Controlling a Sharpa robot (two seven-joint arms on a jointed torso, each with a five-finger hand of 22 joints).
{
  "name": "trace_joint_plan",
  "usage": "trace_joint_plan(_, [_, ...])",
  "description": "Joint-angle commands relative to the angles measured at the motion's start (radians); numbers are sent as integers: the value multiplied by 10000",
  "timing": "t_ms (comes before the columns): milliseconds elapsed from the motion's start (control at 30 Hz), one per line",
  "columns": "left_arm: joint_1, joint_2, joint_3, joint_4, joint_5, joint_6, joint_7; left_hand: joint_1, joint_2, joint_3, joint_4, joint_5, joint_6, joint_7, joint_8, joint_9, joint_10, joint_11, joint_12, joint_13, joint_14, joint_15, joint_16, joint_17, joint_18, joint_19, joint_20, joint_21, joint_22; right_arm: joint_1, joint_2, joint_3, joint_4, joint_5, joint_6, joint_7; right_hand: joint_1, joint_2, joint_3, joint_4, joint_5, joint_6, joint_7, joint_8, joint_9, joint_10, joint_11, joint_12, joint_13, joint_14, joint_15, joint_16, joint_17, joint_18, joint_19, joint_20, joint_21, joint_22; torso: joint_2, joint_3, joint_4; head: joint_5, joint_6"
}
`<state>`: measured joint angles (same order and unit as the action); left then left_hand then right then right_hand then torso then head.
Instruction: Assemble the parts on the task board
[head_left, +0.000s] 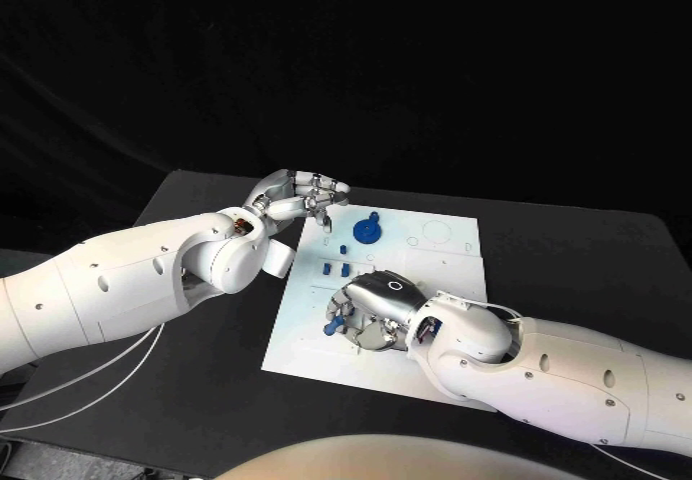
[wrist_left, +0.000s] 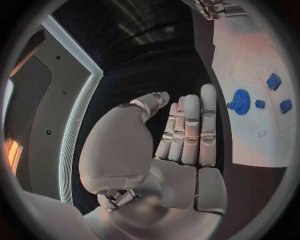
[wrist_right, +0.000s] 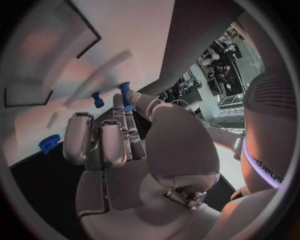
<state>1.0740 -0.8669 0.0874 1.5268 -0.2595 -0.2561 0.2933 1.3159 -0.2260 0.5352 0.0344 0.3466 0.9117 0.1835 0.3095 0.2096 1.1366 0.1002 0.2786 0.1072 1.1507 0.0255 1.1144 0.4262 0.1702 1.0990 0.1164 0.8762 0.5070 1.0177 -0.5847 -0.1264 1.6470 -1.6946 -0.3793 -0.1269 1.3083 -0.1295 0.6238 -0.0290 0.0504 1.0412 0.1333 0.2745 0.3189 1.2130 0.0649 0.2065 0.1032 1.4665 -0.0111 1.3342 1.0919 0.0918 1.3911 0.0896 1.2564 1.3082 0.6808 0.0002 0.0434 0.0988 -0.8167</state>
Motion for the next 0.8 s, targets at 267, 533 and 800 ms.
trace_joint_plan(267, [-4, 2, 5, 34, 17, 166, 35, 65, 46, -40, -18, 2, -28, 40, -46, -6, -1, 65, -45, 8, -59, -3, -42, -13, 144, 65, -26, -69, -11, -44, 116, -15, 85, -855, 472, -500, -31, -126, 1, -29, 26, -62, 47, 2, 205, -16, 15, -79, 17, 137, -12, -10, -91, -112, -51, 21, -132, 306, 0, -3, 4, -11, -17])
trace_joint_plan(533, [-4, 3, 5, 44, 16, 167, 33, 65, 46, -40, -18, 2, -28, 40, -46, -6, -1, 65, -45, 8, -59, -3, -42, -13, 144, 65, -26, -69, -11, -69, 242, -42, 50, -708, 516, -384, -488, -533, -107, 107, 161, -905, 299, -501, 18, -436, 246, -308, -21, 116, 179, -1, -133, -87, -152, 164, -294, 235, -4, -7, 12, -12, -30])
trace_joint_plan(800, [-4, -1, 5, 44, 16, 182, 27, 64, 54, -54, -13, -1, -30, 41, -55, -5, 4, 65, -61, 16, -65, -2, -38, -16, 144, 73, -25, -85, -24, -91, 196, -54, 78, -599, 16, -537, -782, -802, -324, 263, 28, -1710, 299, -975, -149, -711, 267, -374, -27, 66, 215, -27, -246, -30, -269, 238, -505, 131, -14, -8, 7, -7, -27])
